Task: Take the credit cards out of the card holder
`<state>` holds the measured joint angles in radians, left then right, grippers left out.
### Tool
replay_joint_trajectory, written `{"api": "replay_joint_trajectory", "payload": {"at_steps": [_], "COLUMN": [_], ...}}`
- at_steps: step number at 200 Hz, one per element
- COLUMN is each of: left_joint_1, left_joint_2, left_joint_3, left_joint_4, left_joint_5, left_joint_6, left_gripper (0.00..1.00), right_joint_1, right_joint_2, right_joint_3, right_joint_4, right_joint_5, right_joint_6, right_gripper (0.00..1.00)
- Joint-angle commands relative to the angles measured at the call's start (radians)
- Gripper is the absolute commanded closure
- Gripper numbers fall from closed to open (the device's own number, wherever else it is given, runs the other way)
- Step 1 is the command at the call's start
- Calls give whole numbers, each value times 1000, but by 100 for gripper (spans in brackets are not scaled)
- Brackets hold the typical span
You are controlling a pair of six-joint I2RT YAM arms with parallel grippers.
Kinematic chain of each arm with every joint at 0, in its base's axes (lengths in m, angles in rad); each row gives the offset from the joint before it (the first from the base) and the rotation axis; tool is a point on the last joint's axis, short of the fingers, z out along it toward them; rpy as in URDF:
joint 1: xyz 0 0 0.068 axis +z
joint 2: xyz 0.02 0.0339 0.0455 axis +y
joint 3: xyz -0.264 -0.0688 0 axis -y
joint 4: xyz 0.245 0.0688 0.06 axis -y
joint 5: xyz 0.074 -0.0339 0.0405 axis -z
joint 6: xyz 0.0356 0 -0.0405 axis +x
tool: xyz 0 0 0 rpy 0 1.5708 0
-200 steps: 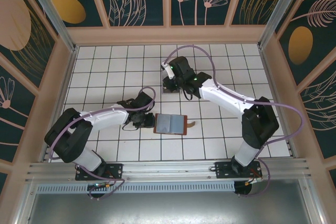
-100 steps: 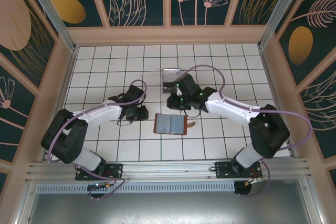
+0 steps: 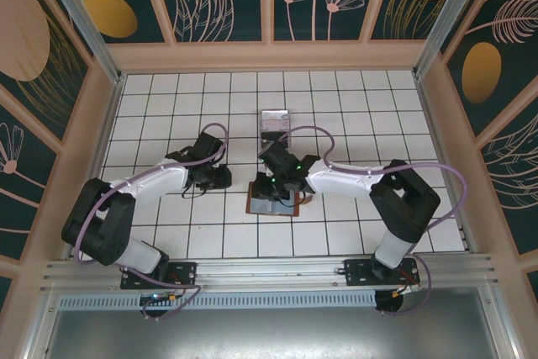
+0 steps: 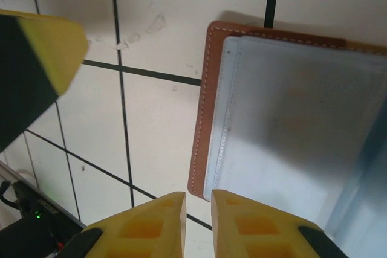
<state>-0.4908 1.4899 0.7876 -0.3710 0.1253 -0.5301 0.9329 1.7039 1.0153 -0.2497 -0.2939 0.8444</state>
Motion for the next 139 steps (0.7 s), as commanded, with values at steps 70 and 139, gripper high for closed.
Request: {"api": "replay_joint_trajectory", "payload": {"at_steps": [70, 139], "left_joint_1": [4, 5], "left_joint_2": [-23, -13], "left_joint_3": [-16, -14], "left_joint_4": [-2, 4], "left_joint_5": [3, 16], "left_joint_6": [27, 32], "left_gripper": [73, 74], "right_joint_1": [17, 20], "right_joint_2": [132, 162], "right_joint_3": [113, 125], "right_joint_4": [3, -116], "right_joint_5": [-6, 70], "right_joint_6": [29, 18], "right_gripper": [76, 72]}}
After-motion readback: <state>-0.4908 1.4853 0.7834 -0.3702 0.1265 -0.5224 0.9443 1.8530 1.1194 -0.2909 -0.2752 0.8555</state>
